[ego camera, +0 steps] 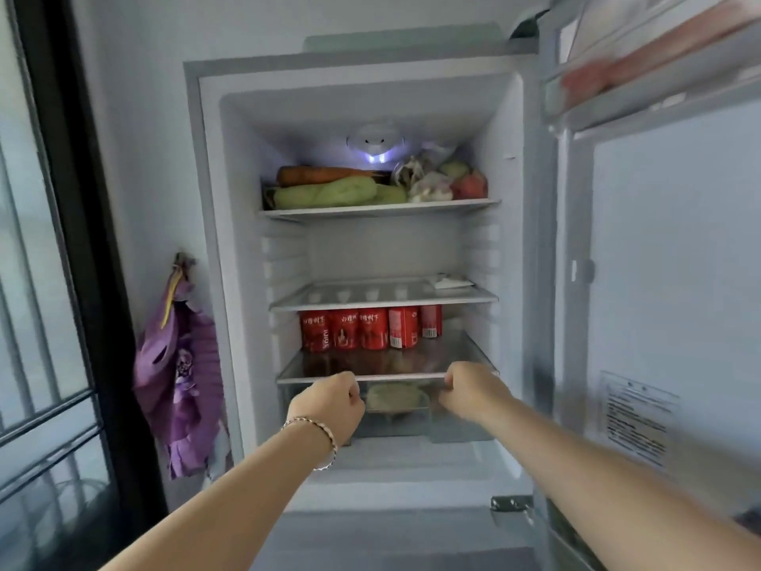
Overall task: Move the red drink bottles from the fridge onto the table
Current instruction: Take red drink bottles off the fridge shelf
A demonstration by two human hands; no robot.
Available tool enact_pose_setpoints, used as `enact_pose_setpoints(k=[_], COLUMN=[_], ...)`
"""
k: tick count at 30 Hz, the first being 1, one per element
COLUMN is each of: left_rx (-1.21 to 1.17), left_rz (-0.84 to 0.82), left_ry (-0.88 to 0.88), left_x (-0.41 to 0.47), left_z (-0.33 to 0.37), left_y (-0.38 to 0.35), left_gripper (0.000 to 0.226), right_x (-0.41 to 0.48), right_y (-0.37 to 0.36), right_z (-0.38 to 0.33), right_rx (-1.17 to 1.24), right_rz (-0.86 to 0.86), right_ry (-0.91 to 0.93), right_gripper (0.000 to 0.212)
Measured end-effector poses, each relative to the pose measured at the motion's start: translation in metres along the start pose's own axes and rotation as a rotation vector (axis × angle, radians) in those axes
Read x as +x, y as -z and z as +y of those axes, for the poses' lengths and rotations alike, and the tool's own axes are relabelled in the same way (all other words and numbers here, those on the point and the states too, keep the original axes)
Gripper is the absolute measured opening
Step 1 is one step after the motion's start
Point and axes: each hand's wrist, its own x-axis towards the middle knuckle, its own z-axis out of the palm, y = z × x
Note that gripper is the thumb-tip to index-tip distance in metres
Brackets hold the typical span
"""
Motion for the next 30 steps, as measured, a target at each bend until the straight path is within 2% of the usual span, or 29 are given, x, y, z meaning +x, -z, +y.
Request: enact_pose_setpoints(k=[9, 14, 19, 22, 27, 30], left_rx=[-0.024, -0.071, -0.125, -0.181, -0.289, -0.388], left_rz=[0.029, 0.047, 0.023, -0.030, -0.034, 0.035], left_ry=[-0.003, -0.052, -0.134, -0.163, -0.203, -0.250], left_x=[0.142, 0.200, 0.233, 0.237, 0.230, 0.224], left_z=[-0.039, -0.065, -0.081, -0.088, -0.086, -0.079], left_y=[-0.061, -0.091, -0.111, -0.117, -0.119, -0.116], left_gripper=[0.021, 0.022, 0.016, 0.010, 0.010, 0.014], right_x=[0.165, 0.235, 0.293, 0.314, 0.301, 0.267], right_y=[-0.070, -0.110, -0.132, -0.138, -0.135, -0.128], right_z=[-0.003, -0.005, -0.007, -0.010, -0.011, -0.014], right_rx=[0.181, 0.359, 0.653, 0.744, 0.711, 0.668], right_rz=[0.040, 0.017, 0.128, 0.209, 0.242, 0.216], right_ry=[-0.024, -0.136, -0.281, -0.324, -0.315, -0.276], right_gripper=[0.047, 0.068, 0.089, 0.102, 0.080, 0.079])
